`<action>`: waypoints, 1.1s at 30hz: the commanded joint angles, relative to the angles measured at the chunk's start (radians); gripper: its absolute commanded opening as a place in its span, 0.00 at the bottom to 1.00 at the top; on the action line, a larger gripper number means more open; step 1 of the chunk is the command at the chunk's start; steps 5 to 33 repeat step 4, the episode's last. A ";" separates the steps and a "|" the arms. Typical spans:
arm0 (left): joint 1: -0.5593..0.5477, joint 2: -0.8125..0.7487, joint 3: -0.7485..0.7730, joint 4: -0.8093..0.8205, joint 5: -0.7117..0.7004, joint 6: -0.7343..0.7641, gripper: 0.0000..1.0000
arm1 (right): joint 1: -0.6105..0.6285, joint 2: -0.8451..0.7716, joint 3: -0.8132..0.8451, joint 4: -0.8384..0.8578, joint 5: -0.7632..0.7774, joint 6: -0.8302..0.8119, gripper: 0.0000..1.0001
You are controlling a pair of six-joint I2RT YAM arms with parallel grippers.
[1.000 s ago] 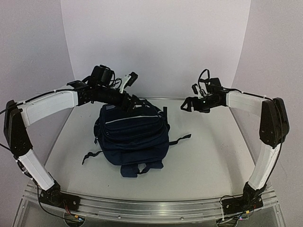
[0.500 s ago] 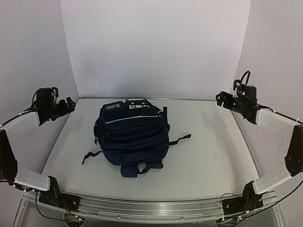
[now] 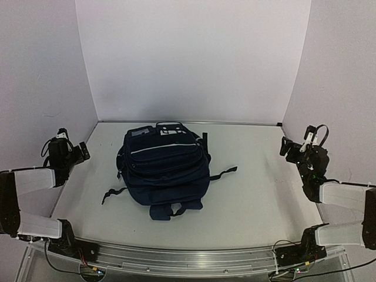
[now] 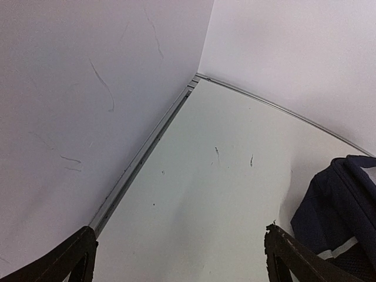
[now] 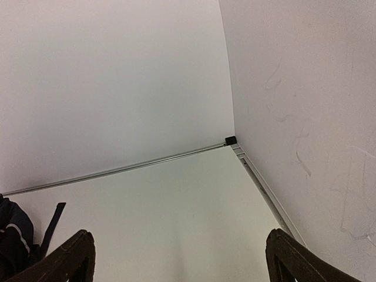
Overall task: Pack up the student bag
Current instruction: Reset both arms
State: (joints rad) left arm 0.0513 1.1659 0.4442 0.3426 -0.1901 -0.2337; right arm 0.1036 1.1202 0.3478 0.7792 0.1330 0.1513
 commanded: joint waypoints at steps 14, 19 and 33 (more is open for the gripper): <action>-0.001 -0.043 -0.024 0.109 -0.028 0.018 1.00 | 0.005 -0.027 -0.021 0.195 0.046 -0.029 0.98; -0.001 -0.043 -0.024 0.109 -0.028 0.018 1.00 | 0.005 -0.027 -0.021 0.195 0.046 -0.029 0.98; -0.001 -0.043 -0.024 0.109 -0.028 0.018 1.00 | 0.005 -0.027 -0.021 0.195 0.046 -0.029 0.98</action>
